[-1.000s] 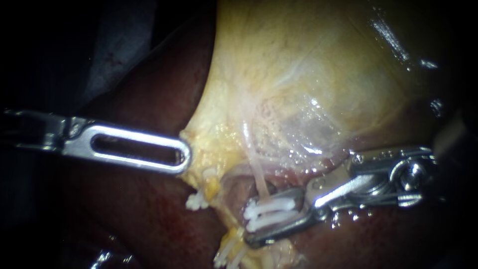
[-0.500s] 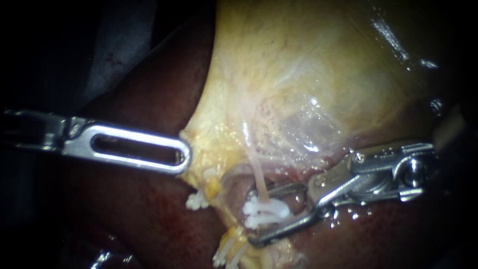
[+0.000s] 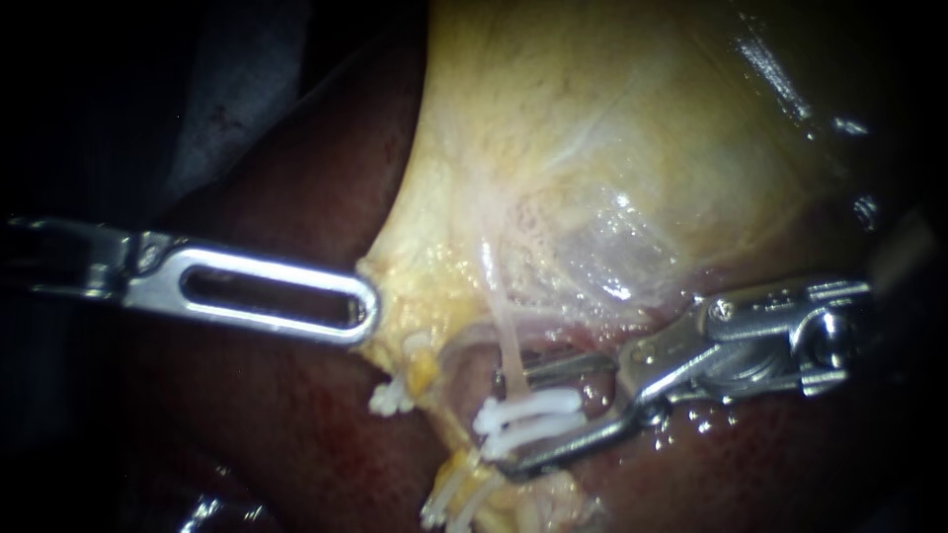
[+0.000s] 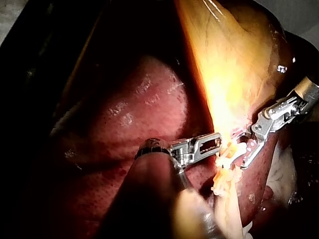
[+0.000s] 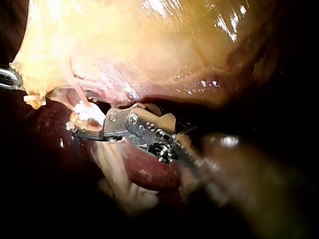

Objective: Going back second clip right tube

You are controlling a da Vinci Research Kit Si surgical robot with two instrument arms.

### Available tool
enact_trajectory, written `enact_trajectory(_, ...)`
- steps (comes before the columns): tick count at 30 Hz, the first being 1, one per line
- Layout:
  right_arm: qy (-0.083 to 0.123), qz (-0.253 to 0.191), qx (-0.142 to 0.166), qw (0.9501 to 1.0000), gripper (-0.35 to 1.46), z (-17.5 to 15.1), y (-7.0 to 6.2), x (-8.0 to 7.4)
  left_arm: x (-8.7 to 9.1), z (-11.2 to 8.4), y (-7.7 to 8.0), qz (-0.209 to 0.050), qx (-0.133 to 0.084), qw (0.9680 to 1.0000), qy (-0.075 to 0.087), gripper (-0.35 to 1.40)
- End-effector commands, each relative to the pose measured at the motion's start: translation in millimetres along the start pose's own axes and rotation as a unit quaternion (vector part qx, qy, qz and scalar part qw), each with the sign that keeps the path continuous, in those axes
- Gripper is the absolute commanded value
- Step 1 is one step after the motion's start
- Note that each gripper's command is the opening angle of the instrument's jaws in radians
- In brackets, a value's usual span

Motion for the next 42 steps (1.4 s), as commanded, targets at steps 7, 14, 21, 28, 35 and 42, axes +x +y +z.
enact_trajectory(7,0.0,-0.002,0.0,1.0,0.58,-0.2,0.0,0.0,0.0,0.0,0.0,0.0,0.0,1.0,0.0,-0.35)
enact_trajectory(14,0.005,-0.002,-0.005,1.0,0.56,-2.9,-0.2,0.8,0.0,0.0,0.0,0.0,0.0,1.0,0.0,-0.35)
enact_trajectory(21,0.013,-0.007,-0.015,0.9998,0.56,-5.8,-0.5,1.9,0.0,0.0,0.2,0.0,0.0,1.0,0.0,-0.35)
enact_trajectory(28,0.026,-0.021,-0.033,0.9989,0.57,-8.9,-0.5,3.9,0.0,0.1,0.2,0.001,0.0,1.0,0.0,-0.35)
enact_trajectory(35,0.043,-0.053,-0.057,0.996,0.59,-12.5,-0.6,6.2,0.1,0.1,0.3,0.001,0.0,1.0,0.0,-0.35)
enact_trajectory(42,0.052,-0.074,-0.063,0.9939,0.6,-14.5,-0.7,6.4,0.0,0.1,0.4,0.001,0.0,1.0,0.0,-0.35)
